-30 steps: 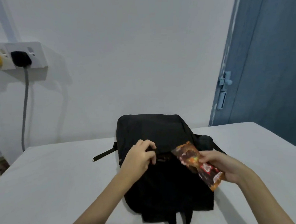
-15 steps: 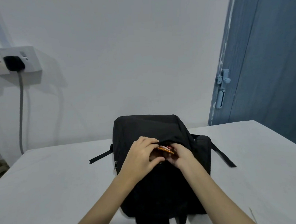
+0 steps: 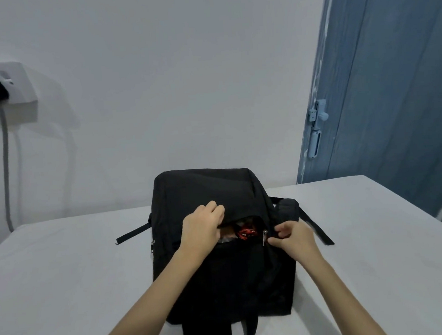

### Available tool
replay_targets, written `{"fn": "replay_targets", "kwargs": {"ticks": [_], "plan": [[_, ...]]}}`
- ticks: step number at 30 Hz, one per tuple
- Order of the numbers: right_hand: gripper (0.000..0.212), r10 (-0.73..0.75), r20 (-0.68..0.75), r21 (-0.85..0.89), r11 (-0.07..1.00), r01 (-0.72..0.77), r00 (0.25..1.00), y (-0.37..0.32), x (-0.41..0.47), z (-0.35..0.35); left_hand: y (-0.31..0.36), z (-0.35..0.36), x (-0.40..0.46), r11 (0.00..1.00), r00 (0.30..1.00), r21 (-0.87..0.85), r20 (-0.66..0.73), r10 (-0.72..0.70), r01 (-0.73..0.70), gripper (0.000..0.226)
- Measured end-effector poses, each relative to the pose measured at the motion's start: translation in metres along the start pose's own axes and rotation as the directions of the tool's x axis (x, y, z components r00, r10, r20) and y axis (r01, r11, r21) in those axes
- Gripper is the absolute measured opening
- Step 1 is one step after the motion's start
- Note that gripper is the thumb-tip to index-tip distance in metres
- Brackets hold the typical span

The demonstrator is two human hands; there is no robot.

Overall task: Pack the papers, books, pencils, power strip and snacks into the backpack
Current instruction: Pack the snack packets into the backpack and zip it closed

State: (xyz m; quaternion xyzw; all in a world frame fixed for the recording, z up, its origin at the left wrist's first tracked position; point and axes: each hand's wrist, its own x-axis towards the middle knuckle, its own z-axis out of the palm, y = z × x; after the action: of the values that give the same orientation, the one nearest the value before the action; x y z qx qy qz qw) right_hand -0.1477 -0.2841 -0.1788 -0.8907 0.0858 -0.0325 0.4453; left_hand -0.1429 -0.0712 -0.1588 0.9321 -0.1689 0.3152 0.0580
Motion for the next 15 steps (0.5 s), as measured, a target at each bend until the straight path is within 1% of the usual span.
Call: {"fn": "replay_targets", "kwargs": {"ticks": [2, 5, 6, 7, 8, 9, 10, 11, 12, 14, 15], "plan": [[0.029, -0.055, 0.017, -0.029, 0.998, 0.056, 0.998, 0.005, -0.001, 0.005, 0.008, 0.003, -0.007, 0.998, 0.999, -0.033, 0.005, 0.044, -0.044, 0.034], [0.025, -0.092, 0.005, -0.016, 0.996, 0.092, 0.996, 0.007, 0.000, 0.009, 0.028, 0.007, -0.024, 0.979, 0.993, -0.169, -0.065, 0.100, -0.110, 0.016], [0.024, -0.095, -0.003, -0.007, 0.995, 0.095, 0.995, 0.008, 0.002, 0.009, 0.038, 0.008, -0.028, 0.967, 0.992, -0.224, -0.070, 0.108, -0.121, 0.015], [0.022, -0.099, 0.001, 0.000, 0.995, 0.099, 0.995, 0.009, 0.004, 0.009, 0.048, 0.010, -0.032, 0.961, 0.993, -0.252, -0.053, 0.101, -0.111, 0.020], [0.019, -0.107, 0.008, 0.003, 0.994, 0.107, 0.994, 0.010, 0.006, 0.009, 0.057, 0.012, -0.032, 0.962, 0.997, -0.263, 0.003, 0.077, -0.074, 0.028], [0.014, -0.119, 0.016, 0.005, 0.993, 0.119, 0.993, 0.011, 0.008, 0.009, 0.066, 0.017, -0.031, 0.966, 0.995, -0.260, 0.099, 0.027, 0.000, 0.040], [0.008, -0.131, 0.025, 0.005, 0.991, 0.131, 0.991, 0.013, 0.010, 0.008, 0.073, 0.021, -0.028, 0.969, 0.981, -0.232, 0.192, -0.037, 0.082, 0.054], [0.003, -0.148, 0.032, 0.009, 0.989, 0.148, 0.988, 0.015, 0.012, 0.006, 0.079, 0.026, -0.026, 0.974, 0.963, -0.174, 0.251, -0.097, 0.143, 0.064], [0.004, -0.159, 0.041, 0.017, 0.987, 0.158, 0.986, 0.017, 0.014, 0.005, 0.082, 0.032, -0.023, 0.973, 0.947, -0.125, 0.280, -0.156, 0.197, 0.063], [0.005, -0.175, 0.067, 0.050, 0.984, 0.172, 0.982, 0.020, 0.017, 0.002, 0.087, 0.041, -0.018, 0.971, 0.929, -0.083, 0.318, -0.188, 0.225, 0.042], [0.005, -0.189, 0.081, 0.063, 0.981, 0.184, 0.979, 0.021, 0.019, 0.000, 0.090, 0.043, -0.015, 0.968, 0.927, -0.055, 0.306, -0.216, 0.244, 0.037]]}}
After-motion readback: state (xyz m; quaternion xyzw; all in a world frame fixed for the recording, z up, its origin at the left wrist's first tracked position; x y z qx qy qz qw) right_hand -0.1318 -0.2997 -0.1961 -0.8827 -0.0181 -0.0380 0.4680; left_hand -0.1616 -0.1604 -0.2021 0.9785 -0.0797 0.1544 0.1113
